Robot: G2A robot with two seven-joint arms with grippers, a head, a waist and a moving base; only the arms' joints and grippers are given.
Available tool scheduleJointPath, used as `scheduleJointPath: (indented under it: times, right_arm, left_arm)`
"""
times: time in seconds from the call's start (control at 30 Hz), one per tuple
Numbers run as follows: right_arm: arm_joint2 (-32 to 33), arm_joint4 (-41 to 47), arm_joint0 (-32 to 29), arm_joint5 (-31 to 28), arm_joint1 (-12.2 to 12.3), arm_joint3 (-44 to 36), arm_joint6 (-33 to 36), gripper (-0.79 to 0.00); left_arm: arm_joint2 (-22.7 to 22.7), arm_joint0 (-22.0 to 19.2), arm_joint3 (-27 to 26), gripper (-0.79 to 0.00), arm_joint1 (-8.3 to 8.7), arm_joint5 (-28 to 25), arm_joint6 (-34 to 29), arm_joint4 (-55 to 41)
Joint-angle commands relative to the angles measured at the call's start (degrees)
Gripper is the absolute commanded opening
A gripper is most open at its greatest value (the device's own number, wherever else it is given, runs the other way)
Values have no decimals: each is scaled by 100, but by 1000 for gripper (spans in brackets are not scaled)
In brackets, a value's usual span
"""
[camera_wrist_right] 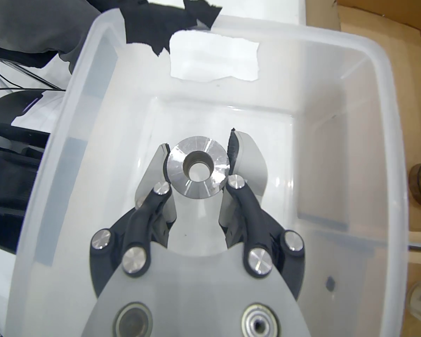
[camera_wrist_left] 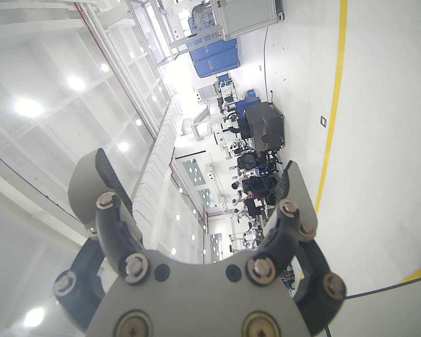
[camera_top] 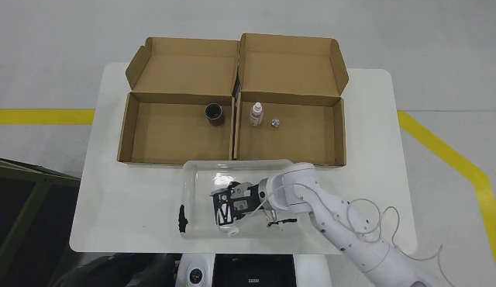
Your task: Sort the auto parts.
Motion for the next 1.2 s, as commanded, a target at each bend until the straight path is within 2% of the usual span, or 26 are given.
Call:
scheduleJointPath:
  times: [0.0, 1.17]
  right_arm:
    - [70, 59, 1, 13, 17, -91, -47, -785]
    - [1215, 509, -239, 27, 331, -1421, -1159, -785]
  left_arm:
    - [0, 0, 0, 0, 0, 0, 0, 0]
    - [0, 0, 0, 0, 0, 0, 0, 0]
